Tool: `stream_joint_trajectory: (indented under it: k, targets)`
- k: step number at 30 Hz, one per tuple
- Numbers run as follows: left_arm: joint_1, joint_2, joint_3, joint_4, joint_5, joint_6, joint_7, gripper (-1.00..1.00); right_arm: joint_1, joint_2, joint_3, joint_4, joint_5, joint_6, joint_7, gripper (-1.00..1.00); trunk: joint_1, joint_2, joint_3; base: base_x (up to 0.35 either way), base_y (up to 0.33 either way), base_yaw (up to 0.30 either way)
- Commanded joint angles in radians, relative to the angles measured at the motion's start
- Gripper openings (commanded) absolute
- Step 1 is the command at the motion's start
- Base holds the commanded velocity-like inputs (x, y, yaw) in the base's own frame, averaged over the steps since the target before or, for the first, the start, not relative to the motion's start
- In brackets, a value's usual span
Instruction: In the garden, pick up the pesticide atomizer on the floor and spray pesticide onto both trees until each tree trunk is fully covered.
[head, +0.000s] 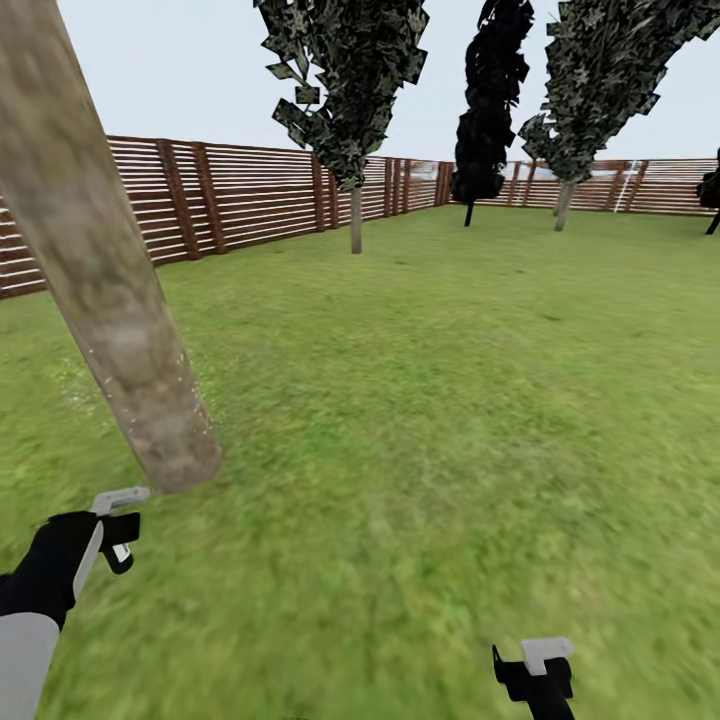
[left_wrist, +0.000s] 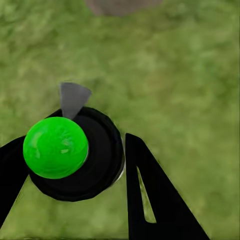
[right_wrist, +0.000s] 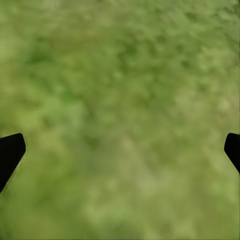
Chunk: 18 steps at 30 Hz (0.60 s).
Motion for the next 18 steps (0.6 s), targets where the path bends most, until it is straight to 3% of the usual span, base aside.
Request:
stream_joint_trajectory:
  k: [1,5,12,18]
  targets:
    - [0.000,0.000,0.003,-0.002,-0.010,0.004,-0.008,-1.00,-0.001,0.000,-0.007,0.001,0.011,-0.003,-0.004,1.00,0.000,0.000,-0.001,0.000,0.000,0.276]
    - [0.001,-0.003,-0.003,-0.001,-0.009,0.003,-0.008,-1.00,-0.001,0.000,-0.007,0.001,0.012,-0.003,-0.004,1.00,0.000,0.000,-0.001,0.037,0.000,0.276]
    - [0.001,-0.009,-0.006,0.012,-0.011,-0.007,-0.007,-1.00,-0.001,0.000,-0.007,0.001,0.012,-0.003,-0.004,1.00,0.000,0.000,-0.001,0.282,-0.125,0.266]
    - [0.003,-0.009,-0.006,0.013,-0.011,-0.007,-0.006,-1.00,-0.001,0.000,-0.007,0.001,0.012,-0.003,-0.004,1.00,0.000,0.000,-0.001,0.268,-0.167,0.026]
